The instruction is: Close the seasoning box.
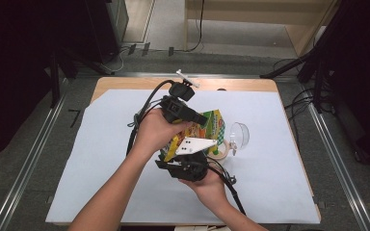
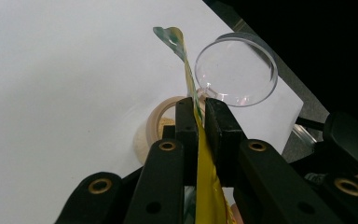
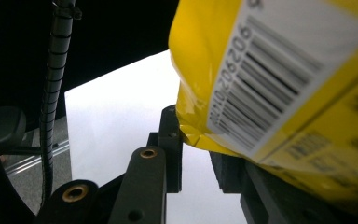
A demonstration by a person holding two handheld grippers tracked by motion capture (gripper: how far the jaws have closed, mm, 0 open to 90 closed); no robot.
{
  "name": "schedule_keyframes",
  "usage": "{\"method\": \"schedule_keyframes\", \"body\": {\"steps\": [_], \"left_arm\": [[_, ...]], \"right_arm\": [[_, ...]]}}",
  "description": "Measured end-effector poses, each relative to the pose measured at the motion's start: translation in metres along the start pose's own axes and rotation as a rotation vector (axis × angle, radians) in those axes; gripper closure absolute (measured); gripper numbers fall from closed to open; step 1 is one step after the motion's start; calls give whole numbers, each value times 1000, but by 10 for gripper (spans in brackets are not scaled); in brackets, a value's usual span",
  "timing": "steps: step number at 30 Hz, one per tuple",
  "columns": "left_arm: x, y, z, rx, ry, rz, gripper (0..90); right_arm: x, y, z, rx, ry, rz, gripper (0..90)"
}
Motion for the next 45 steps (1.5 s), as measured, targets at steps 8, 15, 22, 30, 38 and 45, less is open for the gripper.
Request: {"method": "schedule_keyframes", "body": {"steps": [8, 15, 22, 30, 38, 45], "left_arm": [[0, 0, 0, 4, -1, -3, 842], [0, 0, 1, 6, -2, -6, 842], [0, 0, -1, 5, -5, 0, 842], [-1, 0, -1, 5, -7, -3, 842], [-1, 0, 0, 6, -5, -5, 842], [-1, -1, 1, 7, -6, -2, 842]], "right_arm": [[0, 1, -1, -1, 0, -2, 770], [0, 0, -1, 1, 2, -5, 770], [-1, 1, -2, 0, 3, -7, 770], [-1, 1, -2, 0, 2, -4, 770], [-1, 0, -1, -1, 1, 1, 770], [-1, 1, -2, 0, 2, 3, 770]]}}
Point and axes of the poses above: each handheld gripper's, and its own axes: z roughly forward along the jaws, x roughly out of its underside, y roughly to its left, the point moved 6 cm from there along z, roughly forward along the jaws, and after that the axes turned 12 degrees about z, right-handed, at the moved point
